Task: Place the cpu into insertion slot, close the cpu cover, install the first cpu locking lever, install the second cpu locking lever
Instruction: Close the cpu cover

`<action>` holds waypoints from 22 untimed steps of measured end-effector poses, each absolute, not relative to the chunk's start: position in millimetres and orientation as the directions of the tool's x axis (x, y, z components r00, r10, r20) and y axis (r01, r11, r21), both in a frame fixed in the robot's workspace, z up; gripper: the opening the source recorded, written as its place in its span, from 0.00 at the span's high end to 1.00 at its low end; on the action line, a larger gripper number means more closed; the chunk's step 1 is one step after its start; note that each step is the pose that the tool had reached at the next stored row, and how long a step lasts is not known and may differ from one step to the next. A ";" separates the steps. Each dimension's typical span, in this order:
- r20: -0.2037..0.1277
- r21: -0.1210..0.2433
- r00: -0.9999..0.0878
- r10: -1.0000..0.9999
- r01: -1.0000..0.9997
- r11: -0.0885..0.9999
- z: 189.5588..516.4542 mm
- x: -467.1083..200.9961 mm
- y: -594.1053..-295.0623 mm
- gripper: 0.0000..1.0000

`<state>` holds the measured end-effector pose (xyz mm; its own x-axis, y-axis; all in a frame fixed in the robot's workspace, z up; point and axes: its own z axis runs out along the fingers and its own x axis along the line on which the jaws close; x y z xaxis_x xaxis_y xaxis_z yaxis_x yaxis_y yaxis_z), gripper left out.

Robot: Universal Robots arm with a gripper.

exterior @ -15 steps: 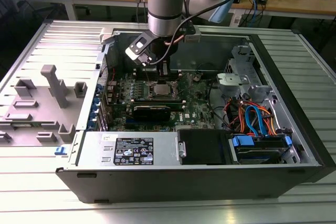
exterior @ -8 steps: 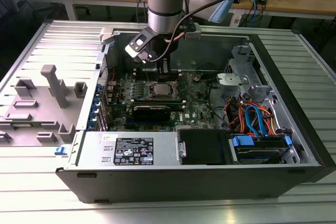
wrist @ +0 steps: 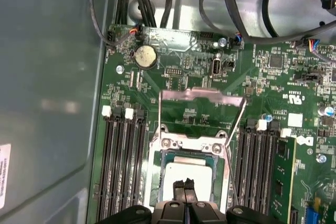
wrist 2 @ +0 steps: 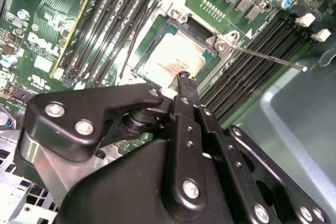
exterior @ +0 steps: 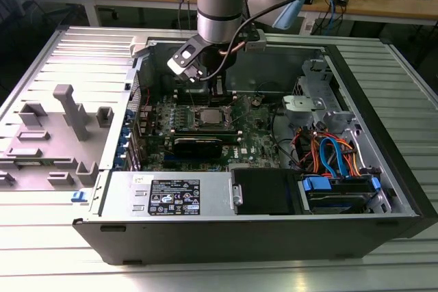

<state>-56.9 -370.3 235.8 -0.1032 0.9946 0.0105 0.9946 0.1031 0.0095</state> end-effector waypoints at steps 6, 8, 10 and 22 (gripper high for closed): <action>0.010 0.010 -0.068 0.998 0.998 0.068 244.5 -55.9 -369.3 0.89; 0.010 0.009 -0.059 0.998 0.998 0.059 245.6 -55.2 -369.3 0.89; 0.010 0.010 -0.056 0.998 0.998 0.055 248.3 -54.8 -369.2 0.89; 0.010 0.009 -0.056 0.998 0.998 0.056 250.5 -54.8 -369.2 0.89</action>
